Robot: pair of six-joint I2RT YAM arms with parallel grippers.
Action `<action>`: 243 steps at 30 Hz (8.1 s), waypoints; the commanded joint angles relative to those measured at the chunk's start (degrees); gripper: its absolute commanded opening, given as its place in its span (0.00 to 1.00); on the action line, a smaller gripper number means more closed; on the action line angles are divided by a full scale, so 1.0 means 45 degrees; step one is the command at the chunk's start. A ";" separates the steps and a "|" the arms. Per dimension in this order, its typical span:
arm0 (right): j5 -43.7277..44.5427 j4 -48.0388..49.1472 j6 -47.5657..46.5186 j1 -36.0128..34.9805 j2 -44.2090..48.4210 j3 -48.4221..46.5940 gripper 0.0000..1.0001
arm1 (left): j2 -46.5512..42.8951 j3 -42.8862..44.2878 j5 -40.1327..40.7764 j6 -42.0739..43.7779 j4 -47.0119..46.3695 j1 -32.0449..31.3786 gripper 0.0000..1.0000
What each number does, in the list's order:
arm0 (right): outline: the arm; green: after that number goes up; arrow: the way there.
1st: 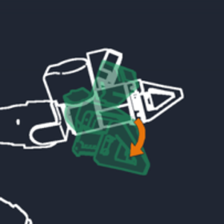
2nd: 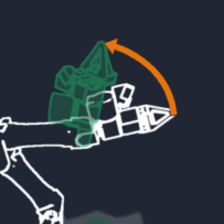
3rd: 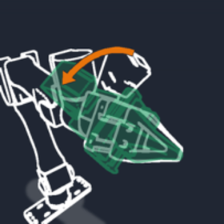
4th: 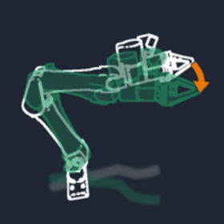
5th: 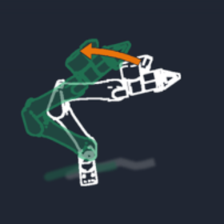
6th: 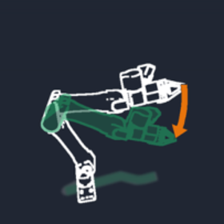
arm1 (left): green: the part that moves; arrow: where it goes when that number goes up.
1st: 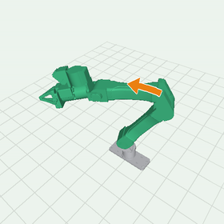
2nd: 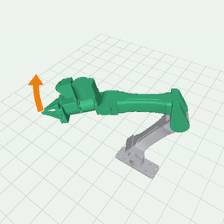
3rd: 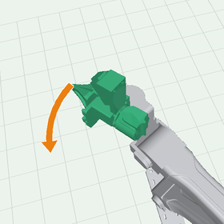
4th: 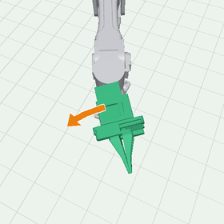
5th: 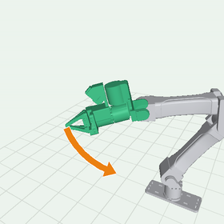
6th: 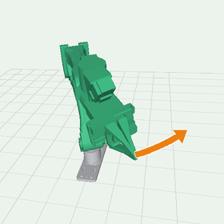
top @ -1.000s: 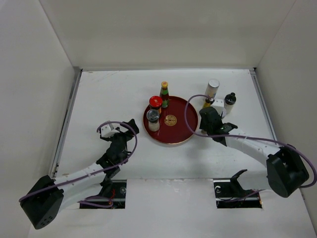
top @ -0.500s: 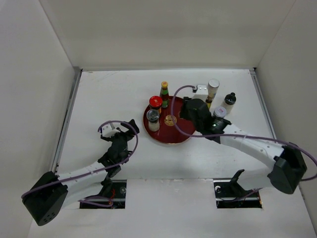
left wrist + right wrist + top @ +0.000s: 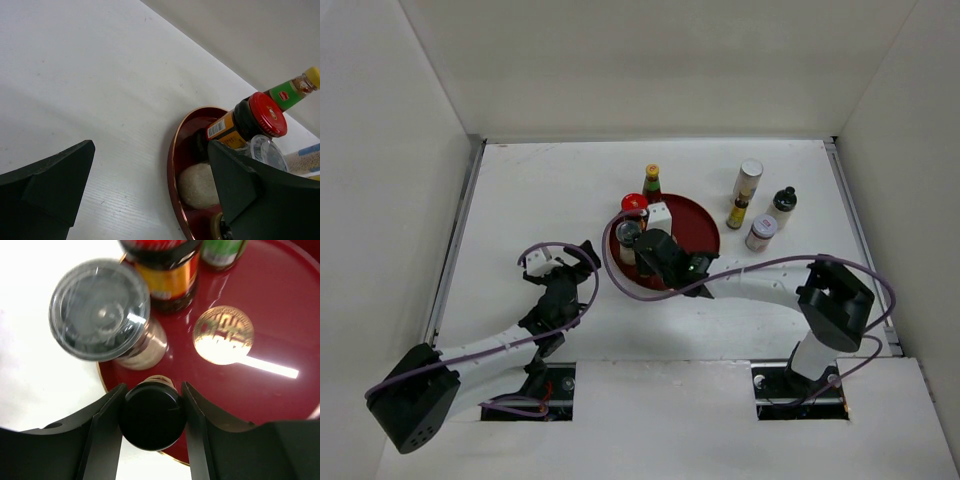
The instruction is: Organize the condiment bottles
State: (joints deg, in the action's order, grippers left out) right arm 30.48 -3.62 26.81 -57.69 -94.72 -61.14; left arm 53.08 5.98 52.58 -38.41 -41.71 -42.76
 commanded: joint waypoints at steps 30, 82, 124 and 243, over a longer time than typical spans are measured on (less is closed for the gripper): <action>0.0064 0.1408 -0.1716 0.7516 0.3668 0.1656 0.86 | 0.0255 0.0156 -0.0707 -0.0350 -0.0672 0.0236 1.00; -0.0562 0.4417 -0.2364 0.4979 -0.2623 -0.3542 0.32 | 0.0998 0.0332 -0.1118 -0.0448 -0.0847 0.0529 1.00; -0.0287 0.1427 0.0117 0.9489 0.2419 0.3257 0.97 | 0.1915 0.0683 -0.1761 -0.0526 -0.0867 0.0548 1.00; -0.0934 0.1977 -0.1192 0.5740 0.1338 -0.0475 0.86 | 0.1916 0.0800 -0.2386 -0.0624 -0.0867 0.0568 1.00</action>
State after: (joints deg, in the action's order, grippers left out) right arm 25.61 1.06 20.58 -31.27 -94.21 -63.44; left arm 62.37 7.29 42.57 -40.58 -43.16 -40.16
